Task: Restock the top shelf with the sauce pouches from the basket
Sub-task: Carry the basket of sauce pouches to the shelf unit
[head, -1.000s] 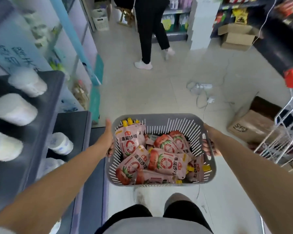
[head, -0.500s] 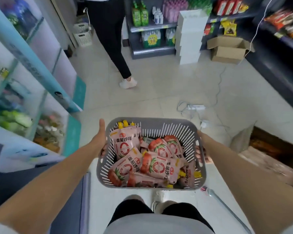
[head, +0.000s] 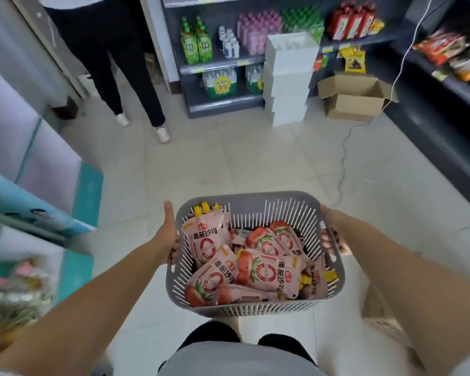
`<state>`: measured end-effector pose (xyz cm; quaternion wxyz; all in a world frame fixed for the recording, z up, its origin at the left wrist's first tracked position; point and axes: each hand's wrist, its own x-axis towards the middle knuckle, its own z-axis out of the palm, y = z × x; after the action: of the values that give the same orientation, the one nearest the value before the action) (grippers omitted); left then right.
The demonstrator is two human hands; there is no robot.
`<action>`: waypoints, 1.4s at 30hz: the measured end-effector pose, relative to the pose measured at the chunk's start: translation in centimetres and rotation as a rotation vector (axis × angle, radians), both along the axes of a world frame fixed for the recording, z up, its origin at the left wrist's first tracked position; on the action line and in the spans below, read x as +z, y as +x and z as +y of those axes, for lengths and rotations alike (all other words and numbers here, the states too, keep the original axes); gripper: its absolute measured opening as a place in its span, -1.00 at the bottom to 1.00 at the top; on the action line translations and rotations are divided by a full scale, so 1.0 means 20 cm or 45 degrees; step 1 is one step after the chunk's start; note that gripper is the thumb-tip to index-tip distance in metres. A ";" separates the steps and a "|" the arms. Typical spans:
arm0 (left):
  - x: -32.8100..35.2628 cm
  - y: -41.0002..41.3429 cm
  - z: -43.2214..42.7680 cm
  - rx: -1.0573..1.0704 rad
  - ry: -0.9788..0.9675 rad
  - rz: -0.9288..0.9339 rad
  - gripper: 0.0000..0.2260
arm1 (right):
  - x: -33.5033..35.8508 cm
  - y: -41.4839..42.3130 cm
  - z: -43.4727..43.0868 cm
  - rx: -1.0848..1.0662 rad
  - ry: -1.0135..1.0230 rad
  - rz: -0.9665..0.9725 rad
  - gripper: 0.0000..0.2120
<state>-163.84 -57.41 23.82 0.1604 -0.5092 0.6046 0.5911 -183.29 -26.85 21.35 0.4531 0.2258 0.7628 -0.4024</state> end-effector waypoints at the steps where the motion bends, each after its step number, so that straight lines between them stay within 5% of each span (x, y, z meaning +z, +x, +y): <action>1: 0.00 -0.13 -0.05 -0.016 -0.004 0.000 -0.30 | -0.01 -0.11 -0.04 -0.027 -0.024 -0.013 -0.36; 29: 0.33 -3.80 -1.24 -0.054 -0.137 0.158 -0.32 | 0.26 -3.68 -1.22 -0.221 -0.114 0.257 -0.43; 33: 0.32 -4.36 -1.37 -0.170 -0.052 0.179 -0.07 | 0.22 -4.13 -1.33 -0.273 -0.059 0.301 -0.48; 36: 0.40 -4.72 -1.40 -0.135 -0.030 0.286 -0.25 | 0.23 -4.41 -1.39 -0.254 -0.002 0.297 -0.54; 40: 0.45 -5.14 -1.50 -0.129 -0.002 0.238 -0.10 | 0.33 -4.78 -1.47 -0.339 0.012 0.347 -0.46; 41: 0.45 -5.24 -1.51 -0.143 -0.025 0.243 -0.32 | 0.35 -4.88 -1.49 -0.333 0.035 0.348 -0.45; 42: 0.44 -5.36 -1.53 -0.134 -0.063 0.257 -0.17 | 0.37 -4.98 -1.51 -0.324 0.078 0.346 -0.44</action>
<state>-271.02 -88.02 32.69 0.1167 -0.4184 0.6580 0.6151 -282.98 -56.98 28.73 0.2842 0.2777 0.7941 -0.4598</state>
